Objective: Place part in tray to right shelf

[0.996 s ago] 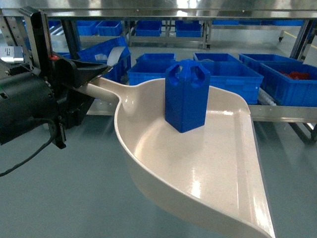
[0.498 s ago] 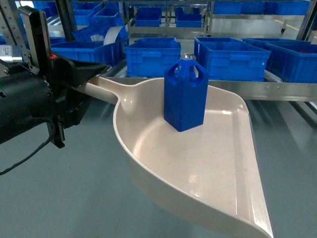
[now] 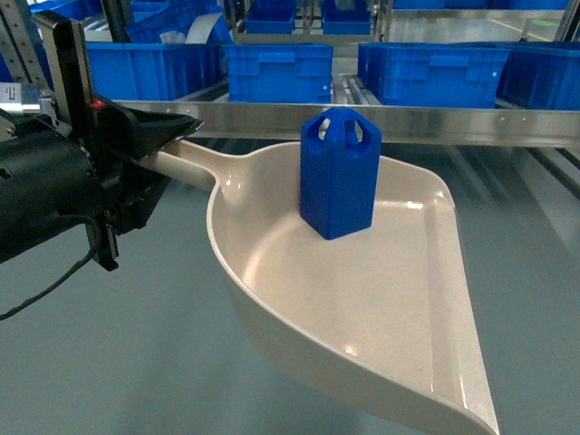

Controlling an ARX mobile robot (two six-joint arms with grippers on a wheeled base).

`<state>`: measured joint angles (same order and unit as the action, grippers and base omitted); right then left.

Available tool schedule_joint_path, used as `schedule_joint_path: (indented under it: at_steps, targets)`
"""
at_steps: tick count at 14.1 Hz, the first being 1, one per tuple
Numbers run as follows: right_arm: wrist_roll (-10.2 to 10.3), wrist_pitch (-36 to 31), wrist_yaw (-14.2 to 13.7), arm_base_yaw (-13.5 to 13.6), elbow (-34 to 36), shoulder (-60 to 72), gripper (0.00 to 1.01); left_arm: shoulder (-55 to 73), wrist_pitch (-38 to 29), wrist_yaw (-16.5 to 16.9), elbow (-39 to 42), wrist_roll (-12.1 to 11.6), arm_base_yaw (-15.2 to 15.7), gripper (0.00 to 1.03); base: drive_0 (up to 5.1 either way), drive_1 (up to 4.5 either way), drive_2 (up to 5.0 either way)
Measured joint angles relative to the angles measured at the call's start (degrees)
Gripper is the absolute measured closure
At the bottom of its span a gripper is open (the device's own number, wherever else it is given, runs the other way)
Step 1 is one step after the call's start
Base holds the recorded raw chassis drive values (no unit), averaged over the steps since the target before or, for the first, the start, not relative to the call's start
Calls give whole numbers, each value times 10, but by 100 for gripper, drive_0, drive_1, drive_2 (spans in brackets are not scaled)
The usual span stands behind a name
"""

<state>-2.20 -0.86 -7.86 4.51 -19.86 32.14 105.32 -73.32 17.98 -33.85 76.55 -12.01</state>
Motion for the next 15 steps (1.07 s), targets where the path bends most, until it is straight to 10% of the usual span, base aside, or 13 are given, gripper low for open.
schedule_joint_path:
  at_steps: [15]
  targets:
    - [0,0,0,0,0,0,3,0,0,0,0,0,0,89,0,0,0]
